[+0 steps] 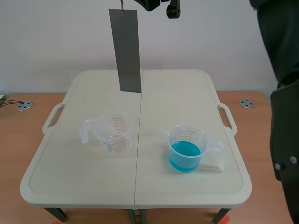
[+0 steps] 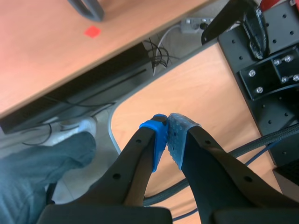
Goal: Hold the metal plate by the orange handle, dip it into the blue solution, take it out and point at it, then put the plate back in the beaker on the left.
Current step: 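Put the plate into the left beaker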
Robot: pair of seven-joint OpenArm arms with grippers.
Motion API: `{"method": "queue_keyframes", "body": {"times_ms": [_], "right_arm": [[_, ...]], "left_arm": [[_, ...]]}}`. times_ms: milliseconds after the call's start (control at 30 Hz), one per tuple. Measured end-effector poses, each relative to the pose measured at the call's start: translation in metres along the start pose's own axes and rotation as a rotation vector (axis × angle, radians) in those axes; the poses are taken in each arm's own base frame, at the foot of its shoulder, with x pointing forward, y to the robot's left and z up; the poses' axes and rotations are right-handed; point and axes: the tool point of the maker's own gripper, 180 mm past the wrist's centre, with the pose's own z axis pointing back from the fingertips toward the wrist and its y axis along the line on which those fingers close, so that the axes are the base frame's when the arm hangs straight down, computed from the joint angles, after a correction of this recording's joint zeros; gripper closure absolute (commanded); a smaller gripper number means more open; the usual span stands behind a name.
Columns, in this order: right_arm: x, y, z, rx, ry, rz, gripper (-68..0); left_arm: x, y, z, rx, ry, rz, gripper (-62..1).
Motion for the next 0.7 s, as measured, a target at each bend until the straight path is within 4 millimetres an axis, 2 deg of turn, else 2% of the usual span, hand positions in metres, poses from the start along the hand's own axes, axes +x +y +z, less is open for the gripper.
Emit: {"method": "queue_keyframes", "body": {"times_ms": [333, 700], "right_arm": [[-0.022, 0.008, -0.033, 0.054, 0.043, -0.03, -1.1], [-0.051, 0.012, -0.055, 0.075, 0.089, -0.106, -1.1]], "left_arm": [[-0.022, -0.024, -0.01, -0.076, 0.058, -0.001, -2.7], [-0.024, -0.022, -0.013, -0.071, 0.063, 0.004, -2.7]]}}
